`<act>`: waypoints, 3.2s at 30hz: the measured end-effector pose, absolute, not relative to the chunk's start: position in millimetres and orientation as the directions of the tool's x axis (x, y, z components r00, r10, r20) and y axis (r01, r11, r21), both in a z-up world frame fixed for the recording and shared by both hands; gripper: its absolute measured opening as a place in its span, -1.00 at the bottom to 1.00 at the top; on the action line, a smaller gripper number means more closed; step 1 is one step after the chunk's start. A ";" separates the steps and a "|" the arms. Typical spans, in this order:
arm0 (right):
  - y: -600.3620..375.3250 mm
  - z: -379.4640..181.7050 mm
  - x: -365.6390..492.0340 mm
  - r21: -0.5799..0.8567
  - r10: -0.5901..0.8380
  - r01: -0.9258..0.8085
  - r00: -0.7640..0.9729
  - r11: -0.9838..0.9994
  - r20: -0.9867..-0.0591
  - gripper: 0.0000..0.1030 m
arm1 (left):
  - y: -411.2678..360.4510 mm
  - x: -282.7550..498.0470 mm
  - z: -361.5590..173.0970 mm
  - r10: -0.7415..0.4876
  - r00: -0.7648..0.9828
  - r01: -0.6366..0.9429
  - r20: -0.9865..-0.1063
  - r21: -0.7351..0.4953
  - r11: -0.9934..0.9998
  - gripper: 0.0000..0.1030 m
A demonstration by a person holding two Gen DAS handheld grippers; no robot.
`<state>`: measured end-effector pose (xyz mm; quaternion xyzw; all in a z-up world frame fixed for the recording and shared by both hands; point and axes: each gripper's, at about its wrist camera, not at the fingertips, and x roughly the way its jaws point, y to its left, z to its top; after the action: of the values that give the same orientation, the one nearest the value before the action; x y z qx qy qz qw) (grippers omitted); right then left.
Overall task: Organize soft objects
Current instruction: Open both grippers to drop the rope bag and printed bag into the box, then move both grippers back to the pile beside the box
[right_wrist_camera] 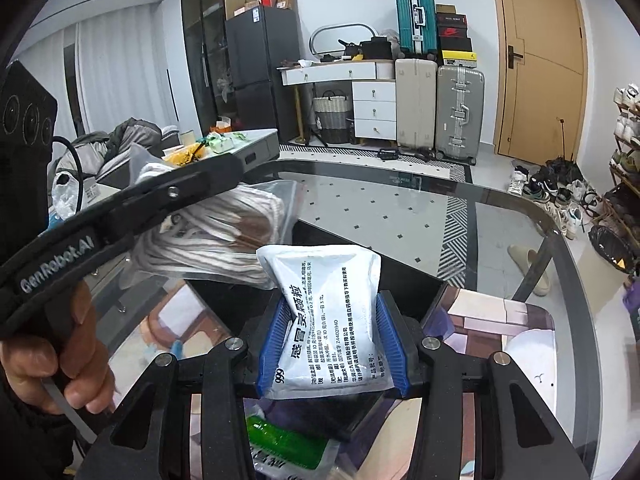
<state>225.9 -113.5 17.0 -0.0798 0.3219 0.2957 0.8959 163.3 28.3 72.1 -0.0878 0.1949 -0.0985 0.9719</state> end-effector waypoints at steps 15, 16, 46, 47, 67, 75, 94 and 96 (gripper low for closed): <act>-107.2 3.9 243.9 -0.001 0.441 -0.583 0.616 0.813 -0.653 -0.13 | 16.4 176.0 32.7 -0.206 0.817 0.139 -0.538 -0.163 0.977 -0.59; -107.7 3.2 245.3 0.000 0.440 -0.583 0.614 0.813 -0.655 -0.13 | 14.8 175.4 30.8 -0.204 0.806 0.138 -0.555 -0.158 0.978 -0.59; -112.1 19.1 233.3 0.051 0.512 -0.628 0.582 0.776 -0.632 0.33 | 19.9 142.3 39.6 -0.201 0.768 0.139 -0.608 -0.148 0.979 -0.05; -112.3 19.6 232.2 0.049 0.511 -0.628 0.584 0.777 -0.630 0.33 | 20.8 143.5 39.6 -0.208 0.770 0.143 -0.603 -0.154 0.978 -0.05; -140.3 30.3 181.9 0.001 0.471 -0.584 0.654 0.812 -0.592 0.99 | 48.5 95.8 50.9 -0.114 0.833 0.051 -0.542 -0.131 0.990 1.00; -159.8 18.5 160.2 0.028 0.467 -0.571 0.642 0.821 -0.608 0.99 | 49.9 77.2 43.3 -0.083 0.823 0.018 -0.563 -0.121 0.992 1.00; -162.8 -24.5 161.2 0.027 0.417 -0.606 0.514 0.795 -0.750 0.99 | 45.6 60.1 11.9 -0.038 0.761 -0.022 -0.648 -0.084 0.996 1.00; -163.0 -27.9 160.2 0.016 0.407 -0.609 0.510 0.793 -0.758 0.99 | 45.0 60.9 7.7 -0.035 0.746 -0.026 -0.665 -0.082 0.996 1.00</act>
<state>160.2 -163.0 -27.9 -0.1272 0.3970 0.2957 0.8595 60.9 45.0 7.7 -0.0431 0.3560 -0.0023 0.9335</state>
